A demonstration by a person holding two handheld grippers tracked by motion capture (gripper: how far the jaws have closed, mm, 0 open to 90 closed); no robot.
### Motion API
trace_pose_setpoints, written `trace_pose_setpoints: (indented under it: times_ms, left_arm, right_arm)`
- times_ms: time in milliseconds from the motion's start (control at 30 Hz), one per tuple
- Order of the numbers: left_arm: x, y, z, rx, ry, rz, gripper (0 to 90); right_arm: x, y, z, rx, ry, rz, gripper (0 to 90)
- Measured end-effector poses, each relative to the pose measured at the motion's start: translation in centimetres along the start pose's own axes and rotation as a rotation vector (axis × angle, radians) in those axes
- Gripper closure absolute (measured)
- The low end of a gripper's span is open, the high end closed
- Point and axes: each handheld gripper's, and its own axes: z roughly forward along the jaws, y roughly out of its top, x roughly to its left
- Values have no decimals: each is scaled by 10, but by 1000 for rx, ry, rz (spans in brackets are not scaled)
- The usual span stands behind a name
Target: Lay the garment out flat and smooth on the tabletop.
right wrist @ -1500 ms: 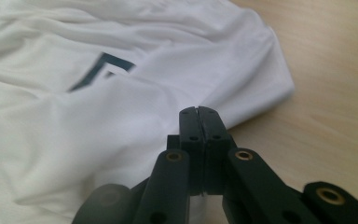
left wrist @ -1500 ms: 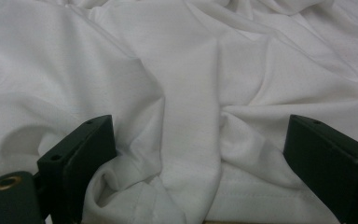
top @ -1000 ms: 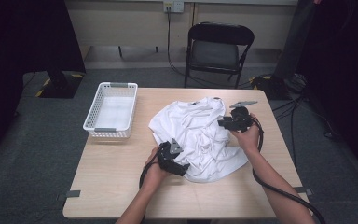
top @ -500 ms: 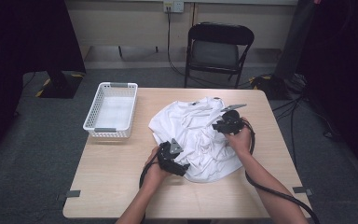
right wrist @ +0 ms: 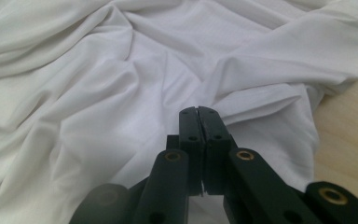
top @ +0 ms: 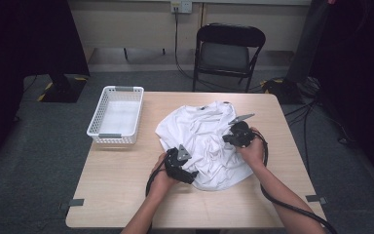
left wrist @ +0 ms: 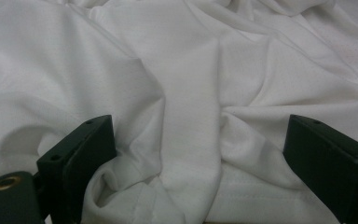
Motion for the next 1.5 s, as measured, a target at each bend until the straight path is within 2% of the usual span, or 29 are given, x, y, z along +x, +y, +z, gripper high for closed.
trace_pose_setpoints:
  times_ms: [100, 167, 233, 367, 433, 533, 600, 667, 733, 833, 900, 1000, 1233, 1500]
  left_arm:
    - [0, 0, 0, 0, 1, 0, 88]
    - [0, 0, 0, 1, 1, 0, 88]
    - [0, 0, 0, 1, 3, 0, 88]
    - [0, 0, 0, 1, 3, -1, 88]
    - [0, 0, 0, 1, 0, -2, 88]
    - [0, 0, 0, 1, 0, -2, 88]
    - [0, 0, 0, 1, 0, -2, 88]
    - [0, 0, 0, 1, -1, -2, 88]
    - [0, 0, 0, 1, 0, -2, 88]
    - [0, 0, 0, 1, -1, -2, 88]
    - [0, 0, 0, 1, -1, -2, 88]
    - [0, 0, 0, 1, 0, -2, 88]
    - [0, 0, 0, 1, 0, -2, 88]
    - [0, 0, 0, 1, 0, -2, 88]
  right_arm:
    - [3, -11, -10, -14, 39, 2, 877]
    - [4, -16, -14, -22, 16, -1, 811]
    - [0, -18, -18, -47, -4, 36, 716]
    - [-20, -17, -25, -94, -52, 120, 727]
    - [-28, -15, -26, -88, -91, 146, 702]
    - [-36, -13, -22, -71, -107, 160, 701]
    - [-37, -12, -18, -69, -99, 173, 698]
    - [-36, -12, -12, -44, -125, 161, 667]
    - [-37, -12, -9, -50, -108, 179, 680]
    - [-35, -11, -5, -48, -73, 175, 749]
    - [-33, -8, -4, -39, -52, 160, 836]
    - [-31, -6, -3, -32, -34, 142, 868]
    - [-30, -5, -10, -36, -35, 128, 880]
    - [-37, -4, -31, -72, -51, 136, 882]
